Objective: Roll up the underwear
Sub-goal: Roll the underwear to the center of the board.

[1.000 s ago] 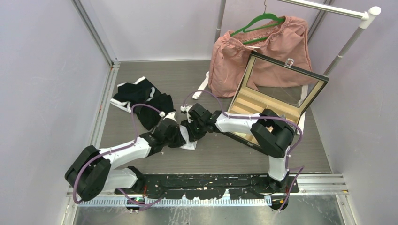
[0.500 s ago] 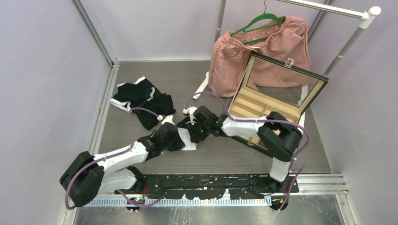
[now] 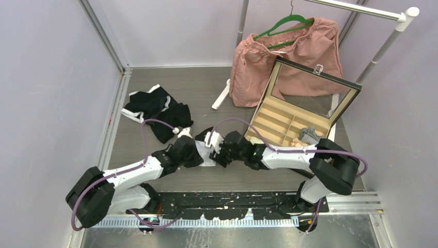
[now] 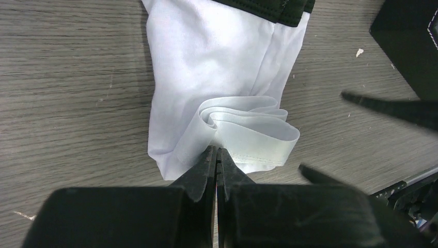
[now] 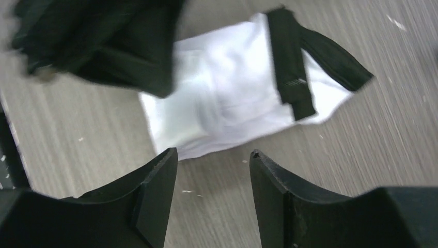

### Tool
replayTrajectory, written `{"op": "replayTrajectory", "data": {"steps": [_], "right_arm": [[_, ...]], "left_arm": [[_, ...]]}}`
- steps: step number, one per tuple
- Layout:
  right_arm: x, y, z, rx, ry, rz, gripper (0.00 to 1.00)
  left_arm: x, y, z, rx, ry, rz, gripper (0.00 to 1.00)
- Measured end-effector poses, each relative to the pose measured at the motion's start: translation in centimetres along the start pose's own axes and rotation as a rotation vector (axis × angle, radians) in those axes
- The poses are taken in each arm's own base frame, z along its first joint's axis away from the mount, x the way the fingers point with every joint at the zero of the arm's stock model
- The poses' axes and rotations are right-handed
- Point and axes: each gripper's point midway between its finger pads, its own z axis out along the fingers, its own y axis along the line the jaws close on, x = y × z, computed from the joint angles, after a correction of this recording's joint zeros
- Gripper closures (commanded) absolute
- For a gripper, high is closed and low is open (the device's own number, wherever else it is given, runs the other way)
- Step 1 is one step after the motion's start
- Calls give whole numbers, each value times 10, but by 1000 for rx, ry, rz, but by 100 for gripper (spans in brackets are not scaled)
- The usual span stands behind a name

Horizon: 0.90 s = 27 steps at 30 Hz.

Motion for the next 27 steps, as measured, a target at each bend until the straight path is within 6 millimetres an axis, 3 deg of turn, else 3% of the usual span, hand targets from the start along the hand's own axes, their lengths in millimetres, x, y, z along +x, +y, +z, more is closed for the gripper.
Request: {"op": "replayTrajectory", "data": {"steps": [7, 11, 15, 20, 27], "right_arm": [[-3, 49, 0, -98, -69, -373, 40], [-10, 65, 0, -122, -122, -546, 40], [-11, 67, 9, -122, -137, -655, 40], [12, 65, 23, -143, -63, -741, 40], [9, 58, 30, -123, -45, -791, 40]], "left_arm": [[0, 0, 1, -3, 1, 0, 99], [0, 0, 1, -5, 2, 1, 99], [0, 0, 1, -6, 3, 1, 99], [0, 0, 2, -6, 3, 1, 99], [0, 0, 2, -6, 3, 1, 99]]}}
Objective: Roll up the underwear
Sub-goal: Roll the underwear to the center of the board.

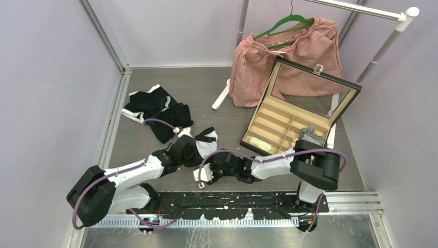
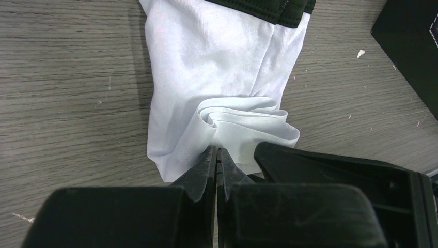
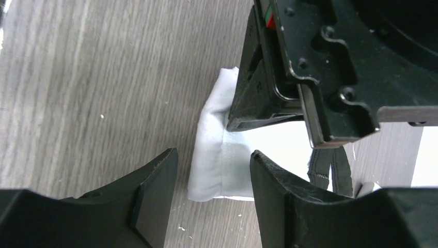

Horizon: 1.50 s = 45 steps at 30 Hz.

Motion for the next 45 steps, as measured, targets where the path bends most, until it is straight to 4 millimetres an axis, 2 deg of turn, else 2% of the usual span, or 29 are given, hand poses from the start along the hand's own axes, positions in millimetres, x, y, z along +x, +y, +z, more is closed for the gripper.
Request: {"op": "replayTrajectory", "data": {"steps": [8, 22, 35, 40, 45], "right_arm": [[15, -8, -3, 15, 63, 0, 45], [21, -9, 0, 10, 114, 44, 53], [27, -7, 3, 7, 149, 107, 90], [27, -6, 3, 12, 139, 172, 97], [25, -5, 4, 4, 128, 280, 97]], "left_arm": [[0, 0, 0, 0, 0, -2, 99], [-2, 2, 0, 0, 2, -11, 99], [-8, 7, 0, 4, 9, -27, 99], [-12, 11, -2, 3, 9, -43, 99], [-16, 20, -9, -21, 0, -48, 99]]}}
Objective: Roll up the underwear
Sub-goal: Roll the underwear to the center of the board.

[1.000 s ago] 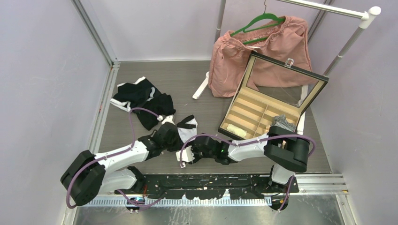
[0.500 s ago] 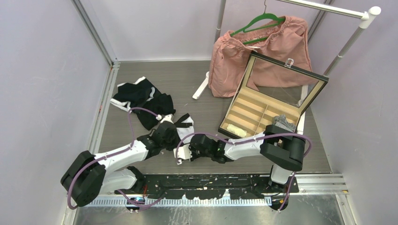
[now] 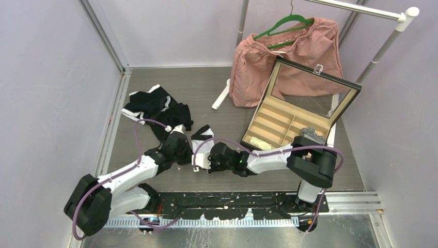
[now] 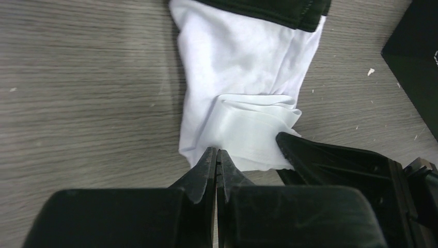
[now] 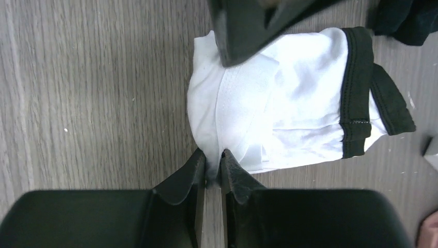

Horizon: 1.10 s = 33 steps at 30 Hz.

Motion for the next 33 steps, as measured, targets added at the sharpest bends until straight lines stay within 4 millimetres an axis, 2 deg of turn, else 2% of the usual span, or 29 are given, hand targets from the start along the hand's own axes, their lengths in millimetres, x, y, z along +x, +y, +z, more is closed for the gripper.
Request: {"op": "replayTrajectory", "data": {"steps": [6, 15, 24, 33], "right_arm": [[-5, 6, 0, -43, -34, 145, 99], [-19, 20, -2, -165, -97, 397, 99], [-32, 33, -6, -351, -198, 728, 99], [-33, 23, -8, -473, -321, 1055, 99]], "left_arm": [[-5, 12, -17, -37, -31, -10, 99], [-16, 13, -46, -27, -112, -18, 99], [-9, 10, -49, -1, -81, 1, 99], [-5, -4, -51, 76, -50, 36, 99]]}}
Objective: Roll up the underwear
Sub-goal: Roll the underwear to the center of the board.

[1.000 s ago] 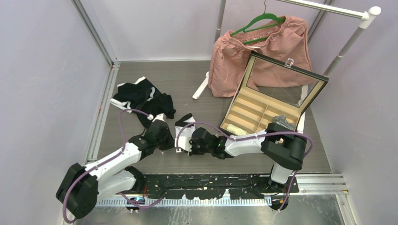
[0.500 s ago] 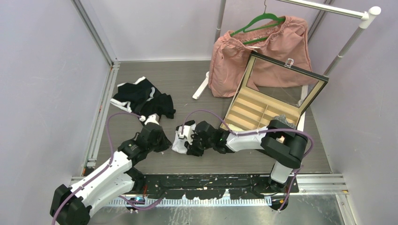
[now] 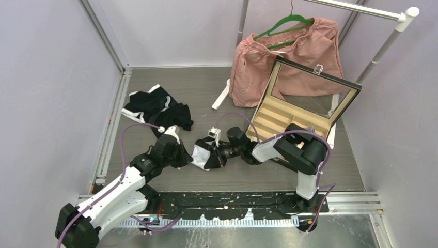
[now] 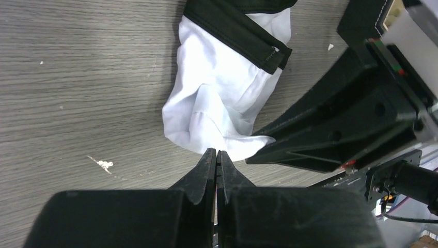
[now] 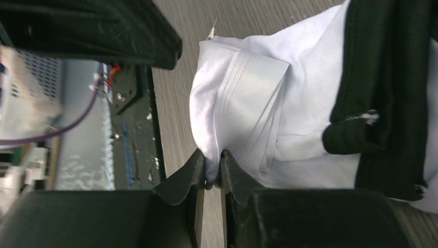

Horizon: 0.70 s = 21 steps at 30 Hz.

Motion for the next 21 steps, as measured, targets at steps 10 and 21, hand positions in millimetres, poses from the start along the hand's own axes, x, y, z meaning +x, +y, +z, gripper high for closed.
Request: {"op": "replayTrajectory", "data": {"steps": [10, 21], "right_arm": [[-29, -14, -8, -56, -29, 325, 99], [-41, -32, -17, -28, -67, 512, 98]], "left_arm": [[-3, -9, 2, 31, 12, 21, 99], [-16, -20, 11, 29, 9, 36, 99]]}}
